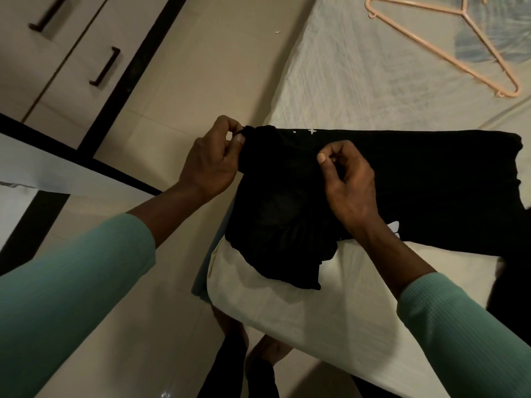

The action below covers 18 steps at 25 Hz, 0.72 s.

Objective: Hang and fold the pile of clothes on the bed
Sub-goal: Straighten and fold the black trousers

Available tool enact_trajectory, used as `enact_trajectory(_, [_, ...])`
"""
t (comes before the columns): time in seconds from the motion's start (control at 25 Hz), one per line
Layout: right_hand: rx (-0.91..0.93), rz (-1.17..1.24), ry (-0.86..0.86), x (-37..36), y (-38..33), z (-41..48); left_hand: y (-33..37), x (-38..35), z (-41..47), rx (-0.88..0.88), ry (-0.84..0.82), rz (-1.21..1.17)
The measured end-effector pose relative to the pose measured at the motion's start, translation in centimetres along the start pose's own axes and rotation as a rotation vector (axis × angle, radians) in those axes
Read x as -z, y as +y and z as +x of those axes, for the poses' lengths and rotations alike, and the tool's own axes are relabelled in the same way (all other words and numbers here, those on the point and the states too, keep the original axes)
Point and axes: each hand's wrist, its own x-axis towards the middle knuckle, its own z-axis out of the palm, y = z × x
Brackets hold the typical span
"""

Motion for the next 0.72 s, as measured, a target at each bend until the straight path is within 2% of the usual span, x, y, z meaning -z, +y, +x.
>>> enact_trajectory(0.12, [-0.158,0.011,0.107,-0.8,0.1,1.8,0.6,-1.1,1.6,0.21,0.085,-0.132])
enact_trajectory(0.24, [-0.305,0.077,0.057,-0.5,0.4,3.0,0.3,-1.1,1.7,0.432,0.039,-0.39])
enact_trajectory(0.32, [-0.311,0.115,-0.004,0.1,0.8,3.3,-0.6,-0.9,1.4,0.492,0.011,-0.459])
enact_trajectory(0.36, [-0.279,0.134,-0.003,0.3,0.9,3.2,-0.9,-0.9,1.2,0.472,0.056,-0.459])
enact_trajectory(0.44, [-0.218,0.195,0.066,0.7,0.8,2.9,-0.9,-1.0,0.4,0.33,0.237,-0.233])
enact_trajectory(0.52, [-0.165,0.186,0.128,1.3,0.5,2.0,0.5,-0.8,-1.9,0.051,0.312,-0.008])
enact_trajectory(0.56, [-0.139,0.15,0.142,1.8,0.4,1.3,1.3,-0.7,-3.5,-0.117,0.248,0.017])
enact_trajectory(0.64, [-0.109,0.089,0.123,2.8,0.8,-0.7,2.4,-0.2,-7.2,-0.431,0.009,0.06])
enact_trajectory(0.72, [-0.121,0.081,0.005,4.0,1.3,-3.3,2.0,-0.5,-10.1,-0.672,-0.222,0.278])
